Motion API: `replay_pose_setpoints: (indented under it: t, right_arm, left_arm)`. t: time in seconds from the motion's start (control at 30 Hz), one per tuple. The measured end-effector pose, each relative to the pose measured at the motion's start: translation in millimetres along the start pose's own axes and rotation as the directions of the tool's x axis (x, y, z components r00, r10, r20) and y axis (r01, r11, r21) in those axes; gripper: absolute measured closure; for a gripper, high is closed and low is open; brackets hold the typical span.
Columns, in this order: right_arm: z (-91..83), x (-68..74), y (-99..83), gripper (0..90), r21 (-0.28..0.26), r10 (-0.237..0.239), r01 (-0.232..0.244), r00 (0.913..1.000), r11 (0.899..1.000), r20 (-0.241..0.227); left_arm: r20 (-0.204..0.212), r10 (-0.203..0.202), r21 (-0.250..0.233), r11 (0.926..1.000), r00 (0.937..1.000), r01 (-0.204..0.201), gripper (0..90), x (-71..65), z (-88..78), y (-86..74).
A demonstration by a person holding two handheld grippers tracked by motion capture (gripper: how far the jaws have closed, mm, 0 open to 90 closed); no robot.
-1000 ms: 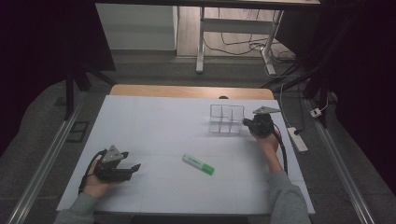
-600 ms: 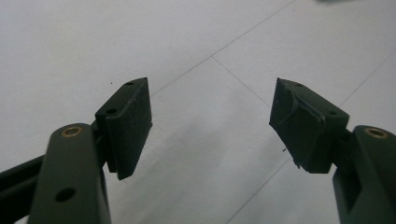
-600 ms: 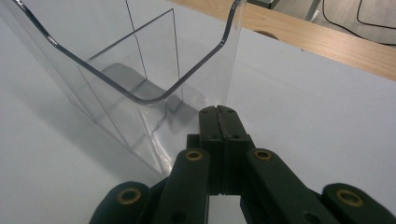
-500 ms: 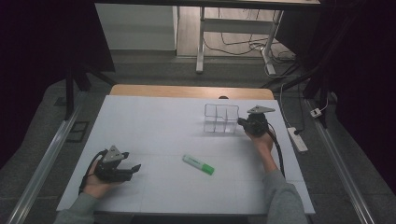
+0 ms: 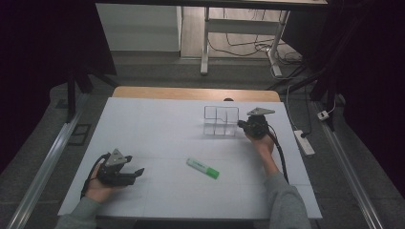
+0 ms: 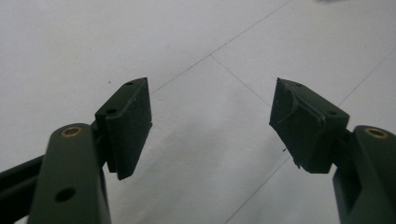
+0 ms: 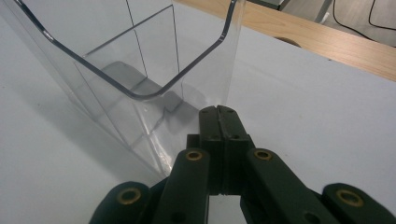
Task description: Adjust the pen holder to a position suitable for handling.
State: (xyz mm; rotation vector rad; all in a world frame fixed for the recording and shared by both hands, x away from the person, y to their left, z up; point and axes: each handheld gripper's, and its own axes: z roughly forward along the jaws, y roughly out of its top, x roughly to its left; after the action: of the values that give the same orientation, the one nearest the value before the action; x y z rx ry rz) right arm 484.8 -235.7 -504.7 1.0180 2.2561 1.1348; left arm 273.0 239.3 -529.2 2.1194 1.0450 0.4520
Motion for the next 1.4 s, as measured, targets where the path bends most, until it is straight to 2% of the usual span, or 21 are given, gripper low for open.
replay_pose_setpoints:
  t: [0.8,1.4]
  right_arm:
    - [26.0,33.4,15.5,89.2,0.018,-0.055,0.056,0.9966,0.998,-0.061]
    - [40.9,48.9,23.5,89.2,0.007,-0.064,0.064,0.9937,0.998,-0.092]
  left_arm:
    - [0.015,-0.005,0.009,0.9999,0.9999,0.005,29.0,1.1,0.9,-0.6]
    - [0.01,-0.006,0.012,0.9999,0.9999,0.006,29.0,1.5,1.0,-1.0]
